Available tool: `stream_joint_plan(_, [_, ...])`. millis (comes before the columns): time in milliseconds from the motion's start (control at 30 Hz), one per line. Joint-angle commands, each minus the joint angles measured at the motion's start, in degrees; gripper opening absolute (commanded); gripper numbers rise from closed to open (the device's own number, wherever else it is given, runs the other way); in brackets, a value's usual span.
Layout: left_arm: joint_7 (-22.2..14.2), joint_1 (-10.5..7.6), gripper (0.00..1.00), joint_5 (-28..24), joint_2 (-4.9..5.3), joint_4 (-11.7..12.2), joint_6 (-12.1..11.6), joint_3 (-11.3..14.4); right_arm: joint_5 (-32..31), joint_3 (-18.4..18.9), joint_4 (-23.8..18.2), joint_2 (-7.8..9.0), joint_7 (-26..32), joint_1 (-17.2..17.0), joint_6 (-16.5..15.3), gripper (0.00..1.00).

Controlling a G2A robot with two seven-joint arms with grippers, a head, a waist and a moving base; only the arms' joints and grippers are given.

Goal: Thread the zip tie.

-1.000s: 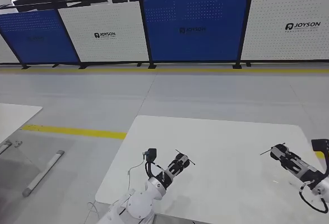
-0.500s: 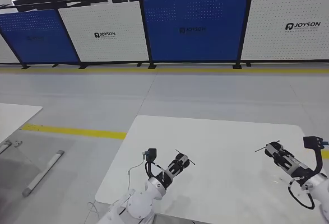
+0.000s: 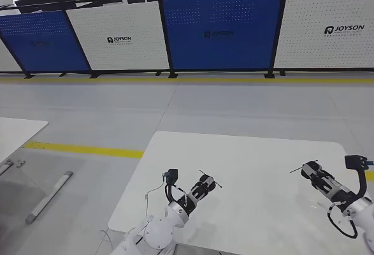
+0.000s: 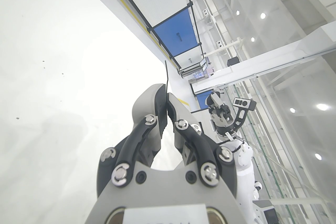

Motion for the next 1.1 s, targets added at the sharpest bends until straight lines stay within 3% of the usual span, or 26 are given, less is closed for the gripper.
stream_joint_plan(0, [0.00, 0.00, 0.00, 0.00, 0.00, 0.00, 0.00, 0.00, 0.13, -0.03, 0.02, -0.02, -0.11, -0.06, 0.00, 0.00])
stream_joint_plan(100, [0.00, 0.00, 0.00, 0.00, 0.00, 0.00, 0.00, 0.00, 1.61, 0.42, 0.75, -0.27, -2.25, -0.88, -0.99, 0.00])
stream_joint_plan(300, [0.00, 0.00, 0.00, 0.00, 0.00, 0.00, 0.00, 0.00, 9.52, 2.80, 1.92, -0.45, -1.17, -4.00, -7.26, 0.00])
stream_joint_plan(367, [0.00, 0.00, 0.00, 0.00, 0.00, 0.00, 0.00, 0.00, 12.49, 4.98, 1.61, -0.23, 1.26, -5.96, -9.19, 0.00])
stream_joint_plan(433, [0.00, 0.00, 0.00, 0.00, 0.00, 0.00, 0.00, 0.00, 13.41, 7.16, 0.73, -0.04, 1.96, -7.84, -9.21, 0.00])
stream_joint_plan(567, [0.00, 0.00, 0.00, 0.00, 0.00, 0.00, 0.00, 0.00, 10.82, 9.99, -4.78, -0.15, -2.47, -15.83, -9.21, 0.00])
stream_joint_plan(633, [0.00, 0.00, 0.00, 0.00, 0.00, 0.00, 0.00, 0.00, 9.72, 9.93, -5.88, -0.26, -3.43, -17.72, -9.21, 0.00])
stream_joint_plan(1067, [0.00, 0.00, 0.00, 0.00, 0.00, 0.00, 0.00, 0.00, 10.02, 9.81, -6.00, -0.37, -4.15, -17.68, -9.02, 0.00])
